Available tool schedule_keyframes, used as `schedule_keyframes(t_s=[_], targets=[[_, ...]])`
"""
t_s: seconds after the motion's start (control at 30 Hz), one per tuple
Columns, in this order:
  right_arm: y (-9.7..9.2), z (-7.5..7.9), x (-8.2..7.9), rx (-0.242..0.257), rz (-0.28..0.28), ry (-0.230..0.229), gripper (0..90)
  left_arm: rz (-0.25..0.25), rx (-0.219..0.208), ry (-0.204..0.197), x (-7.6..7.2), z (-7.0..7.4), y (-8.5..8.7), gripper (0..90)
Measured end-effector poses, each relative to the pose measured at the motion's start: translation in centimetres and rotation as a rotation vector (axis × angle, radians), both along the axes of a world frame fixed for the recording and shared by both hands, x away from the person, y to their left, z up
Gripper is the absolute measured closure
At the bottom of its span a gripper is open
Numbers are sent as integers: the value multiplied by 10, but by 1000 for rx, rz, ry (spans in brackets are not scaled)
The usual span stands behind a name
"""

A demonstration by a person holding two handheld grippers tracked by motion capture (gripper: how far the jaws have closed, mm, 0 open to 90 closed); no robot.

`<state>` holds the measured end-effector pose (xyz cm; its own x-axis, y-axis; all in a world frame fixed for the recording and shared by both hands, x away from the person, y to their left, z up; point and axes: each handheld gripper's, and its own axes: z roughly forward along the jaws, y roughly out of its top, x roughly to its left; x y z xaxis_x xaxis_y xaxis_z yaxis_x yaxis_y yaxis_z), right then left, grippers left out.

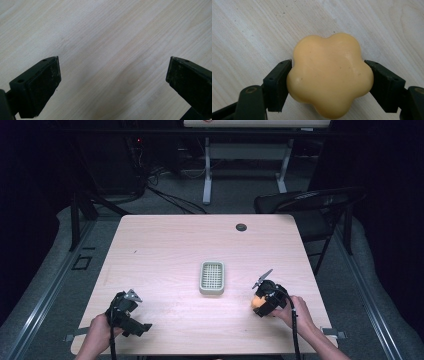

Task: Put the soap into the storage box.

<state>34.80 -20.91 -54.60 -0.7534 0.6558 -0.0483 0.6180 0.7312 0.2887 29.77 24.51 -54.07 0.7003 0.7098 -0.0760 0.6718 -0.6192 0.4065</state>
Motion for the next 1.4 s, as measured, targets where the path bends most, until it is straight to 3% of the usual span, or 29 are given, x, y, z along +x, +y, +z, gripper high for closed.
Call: schedule_keyframes(t_s=[0.07, 0.27, 0.9, 0.97, 1.0, 1.4], targets=[[0, 2, 1, -16, 6, -5, 249, 4, 1, 1, 0, 0, 0, 1], [-1, 3, -1, 13, -19, -30, 250, 3, 2, -2, -1, 0, -1, 0], [-1, 20, -3, 41, 0, -61, 249, -6, 24, 10, 1, -2, -1, 1], [1, 20, -3, 71, -7, -60, 249, -7, 23, 13, 1, -2, -1, 1], [1, 22, -3, 50, 4, -59, 250, -6, 24, 14, 1, -2, -1, 1], [10, 27, 2, 57, 24, -69, 249, -4, 27, 14, 1, -3, -2, 1]])
